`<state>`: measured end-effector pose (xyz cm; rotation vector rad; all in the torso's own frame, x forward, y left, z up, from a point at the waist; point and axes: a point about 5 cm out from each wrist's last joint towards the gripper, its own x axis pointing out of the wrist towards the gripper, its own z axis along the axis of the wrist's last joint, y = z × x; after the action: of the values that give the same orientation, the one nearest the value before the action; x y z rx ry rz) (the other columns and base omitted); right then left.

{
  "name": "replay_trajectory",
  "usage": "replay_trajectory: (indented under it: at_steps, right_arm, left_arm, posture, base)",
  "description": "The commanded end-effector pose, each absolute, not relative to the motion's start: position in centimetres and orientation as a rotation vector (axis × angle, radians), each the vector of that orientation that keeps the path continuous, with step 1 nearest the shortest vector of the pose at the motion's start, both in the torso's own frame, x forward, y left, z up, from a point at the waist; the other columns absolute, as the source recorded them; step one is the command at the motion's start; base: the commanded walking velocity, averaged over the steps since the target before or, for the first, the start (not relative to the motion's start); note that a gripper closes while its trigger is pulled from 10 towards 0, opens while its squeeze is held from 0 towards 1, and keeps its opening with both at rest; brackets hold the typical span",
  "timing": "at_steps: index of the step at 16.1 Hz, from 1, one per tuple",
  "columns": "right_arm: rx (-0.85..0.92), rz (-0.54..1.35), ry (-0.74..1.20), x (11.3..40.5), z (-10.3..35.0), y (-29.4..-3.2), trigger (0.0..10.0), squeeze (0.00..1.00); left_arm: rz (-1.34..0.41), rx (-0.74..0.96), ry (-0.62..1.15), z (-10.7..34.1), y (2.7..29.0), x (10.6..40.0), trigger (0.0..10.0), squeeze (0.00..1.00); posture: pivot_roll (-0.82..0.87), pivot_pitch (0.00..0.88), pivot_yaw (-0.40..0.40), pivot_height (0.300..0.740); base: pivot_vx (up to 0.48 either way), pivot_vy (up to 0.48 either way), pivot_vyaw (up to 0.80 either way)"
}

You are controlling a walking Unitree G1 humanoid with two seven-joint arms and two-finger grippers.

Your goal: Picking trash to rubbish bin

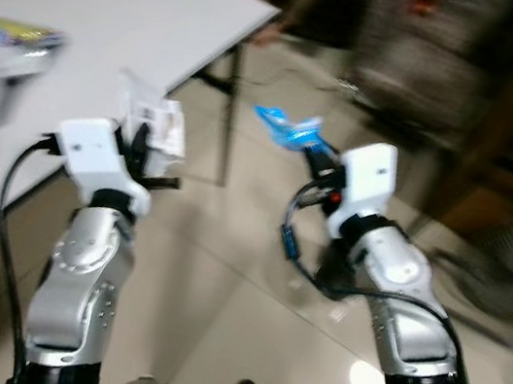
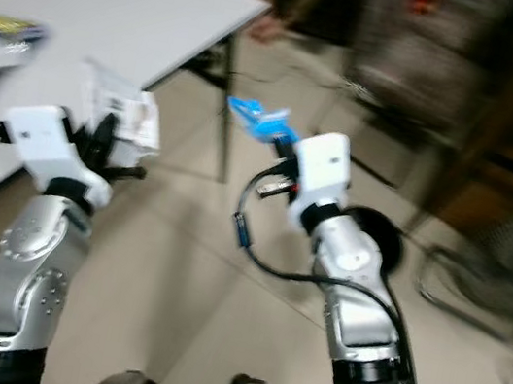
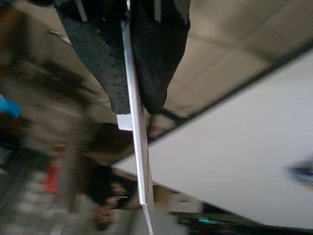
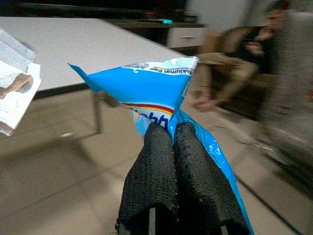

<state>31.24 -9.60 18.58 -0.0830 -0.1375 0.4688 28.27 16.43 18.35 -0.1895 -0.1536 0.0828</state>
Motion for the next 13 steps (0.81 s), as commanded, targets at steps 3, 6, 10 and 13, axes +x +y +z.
replay_trajectory:
  at_steps: [3,6,10,13]
  right_arm:
    - [-0.077,0.475,-0.148,31.0,18.8,-9.3,10.0,0.0]
    - [-0.076,0.478,-0.141,30.9,18.6,-9.3,10.0,0.0]
    - [-0.08,0.476,-0.133,30.9,18.5,-9.3,10.0,0.0]
    - [-0.079,0.48,-0.13,30.8,18.3,-9.3,10.0,0.0]
  left_arm:
    - [0.077,-0.2,-0.108,17.4,16.7,28.3,10.0,0.0]
    - [0.076,-0.205,-0.098,17.2,16.7,28.2,10.0,0.0]
    - [0.068,-0.21,-0.078,16.8,16.5,28.3,10.0,0.0]
    - [0.072,-0.203,-0.068,16.6,16.7,28.4,10.0,0.0]
  posture:
    - [-0.07,0.173,-0.016,0.74]
    - [-0.07,0.179,-0.016,0.74]
    - [-0.07,0.181,-0.016,0.74]
    - [-0.07,0.181,-0.016,0.74]
  base:
    - [0.0,0.0,-0.78]
    - [0.0,0.0,-0.78]
    - [0.0,0.0,-0.78]
    - [0.0,0.0,0.0]
